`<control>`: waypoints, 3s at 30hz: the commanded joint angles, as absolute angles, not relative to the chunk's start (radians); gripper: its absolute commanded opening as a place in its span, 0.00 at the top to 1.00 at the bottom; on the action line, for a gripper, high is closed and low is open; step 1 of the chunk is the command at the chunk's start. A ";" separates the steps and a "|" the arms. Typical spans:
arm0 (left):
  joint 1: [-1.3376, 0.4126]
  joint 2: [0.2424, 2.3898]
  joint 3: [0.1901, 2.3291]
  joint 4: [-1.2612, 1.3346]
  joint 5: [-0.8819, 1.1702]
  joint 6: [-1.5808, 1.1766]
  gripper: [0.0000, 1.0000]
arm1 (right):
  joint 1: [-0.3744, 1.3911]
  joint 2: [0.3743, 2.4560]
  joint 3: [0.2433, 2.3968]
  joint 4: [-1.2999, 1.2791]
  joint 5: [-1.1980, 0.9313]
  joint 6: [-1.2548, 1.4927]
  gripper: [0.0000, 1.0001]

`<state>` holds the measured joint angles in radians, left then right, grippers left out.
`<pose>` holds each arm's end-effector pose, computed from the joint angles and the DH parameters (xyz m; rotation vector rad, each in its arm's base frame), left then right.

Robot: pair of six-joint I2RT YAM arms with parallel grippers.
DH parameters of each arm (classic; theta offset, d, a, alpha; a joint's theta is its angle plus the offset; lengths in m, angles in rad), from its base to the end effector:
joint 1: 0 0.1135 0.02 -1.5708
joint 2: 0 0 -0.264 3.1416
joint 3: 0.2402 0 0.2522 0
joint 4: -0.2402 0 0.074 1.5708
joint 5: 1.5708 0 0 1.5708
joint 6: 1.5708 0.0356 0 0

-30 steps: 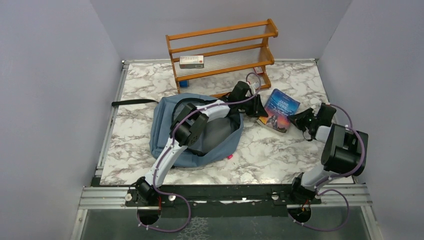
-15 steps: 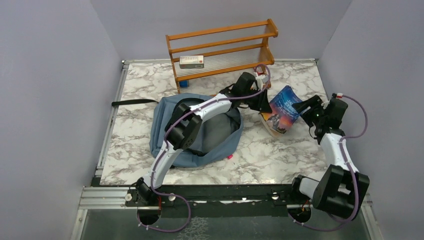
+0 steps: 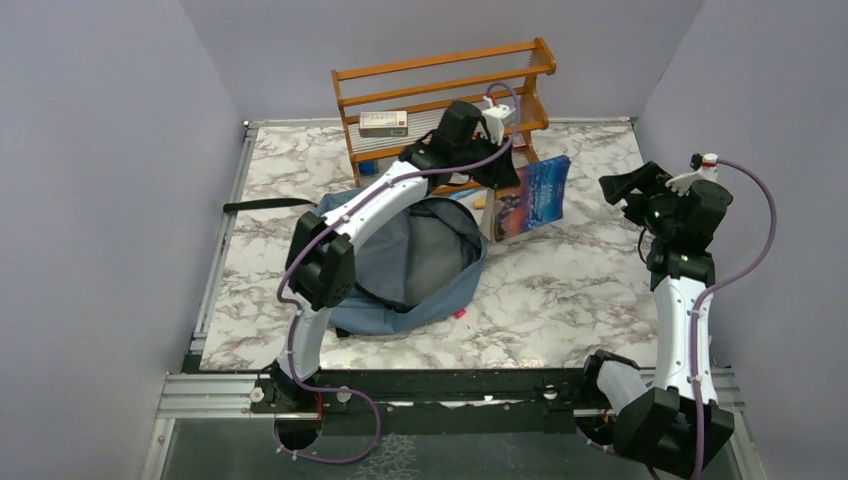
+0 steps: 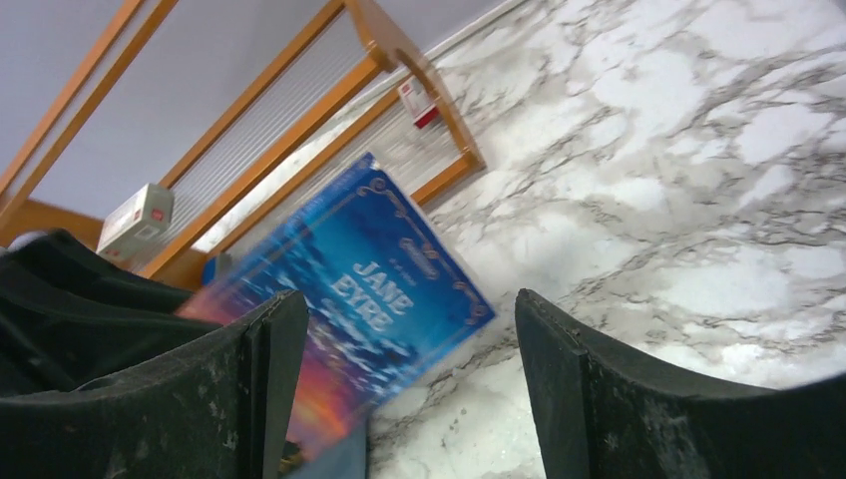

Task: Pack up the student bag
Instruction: Pick up the book from the center of the board.

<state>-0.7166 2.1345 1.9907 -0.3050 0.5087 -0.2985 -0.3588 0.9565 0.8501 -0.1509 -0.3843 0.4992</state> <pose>0.3707 -0.3459 0.3153 0.7811 2.0079 -1.1325 0.2119 -0.0652 0.3357 0.5065 1.7606 0.4496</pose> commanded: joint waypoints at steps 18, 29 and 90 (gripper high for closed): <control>-0.468 1.589 1.744 -0.250 0.668 -0.146 1.00 | -0.071 1.041 0.885 0.248 -0.916 0.414 0.16; -0.466 1.325 1.493 -0.227 0.809 -0.083 1.00 | -0.054 1.136 0.791 0.659 -1.191 0.489 0.06; -0.466 1.194 1.210 0.312 0.901 -0.388 1.00 | 0.287 1.444 0.629 1.774 -1.104 1.148 0.87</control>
<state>-0.4580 1.2446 1.2148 0.1894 0.9230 -0.3805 0.2863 1.4845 0.6365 1.5021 -1.1637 1.1149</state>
